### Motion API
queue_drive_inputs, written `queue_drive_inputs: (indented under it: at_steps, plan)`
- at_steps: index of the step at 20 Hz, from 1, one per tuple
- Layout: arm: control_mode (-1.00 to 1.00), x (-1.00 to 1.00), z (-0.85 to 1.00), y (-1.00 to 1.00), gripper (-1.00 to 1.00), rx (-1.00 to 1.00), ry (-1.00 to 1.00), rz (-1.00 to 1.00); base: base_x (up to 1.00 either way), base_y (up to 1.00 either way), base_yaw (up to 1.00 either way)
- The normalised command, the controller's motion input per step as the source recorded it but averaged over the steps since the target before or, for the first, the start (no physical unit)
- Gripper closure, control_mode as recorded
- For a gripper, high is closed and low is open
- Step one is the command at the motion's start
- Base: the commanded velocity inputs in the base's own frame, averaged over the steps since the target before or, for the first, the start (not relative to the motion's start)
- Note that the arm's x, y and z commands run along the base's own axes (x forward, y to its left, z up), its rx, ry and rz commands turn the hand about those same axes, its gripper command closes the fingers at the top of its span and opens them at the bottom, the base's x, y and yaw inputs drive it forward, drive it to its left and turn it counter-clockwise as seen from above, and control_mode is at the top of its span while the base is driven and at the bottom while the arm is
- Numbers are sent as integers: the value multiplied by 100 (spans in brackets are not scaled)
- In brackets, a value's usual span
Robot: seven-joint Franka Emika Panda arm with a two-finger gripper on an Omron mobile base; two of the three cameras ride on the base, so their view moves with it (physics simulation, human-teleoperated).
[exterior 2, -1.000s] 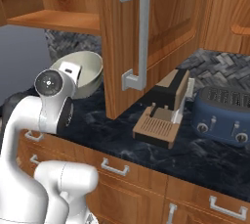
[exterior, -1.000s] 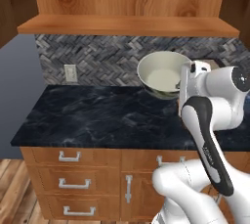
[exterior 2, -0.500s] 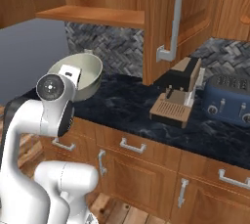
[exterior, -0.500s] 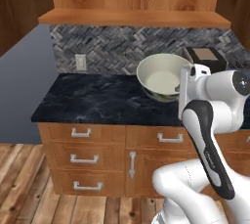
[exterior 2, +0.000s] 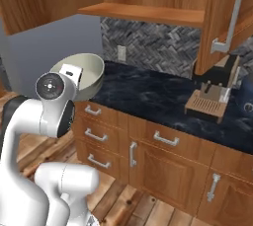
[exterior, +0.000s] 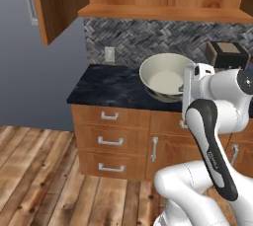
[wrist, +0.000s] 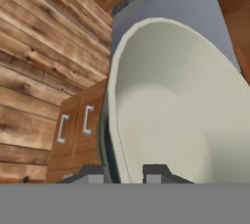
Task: Move the bowls from the cabinet to the plates on the dining table.
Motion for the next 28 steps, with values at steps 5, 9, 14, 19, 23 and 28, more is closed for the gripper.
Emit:
queue_drive_inputs:
  at_steps: [5,9,14,19,23,28]
  plan:
    - [100,0,0,0,100,0,0,0,-2,53,41]
    - [100,0,0,0,100,0,0,0,-11,63,41]
    - [100,0,0,0,100,0,0,0,-42,77,34]
    - [100,0,0,0,100,0,0,0,-45,80,31]
    - [100,0,0,0,100,0,0,0,-13,56,29]
    - [100,0,0,0,100,0,0,0,1,17,31]
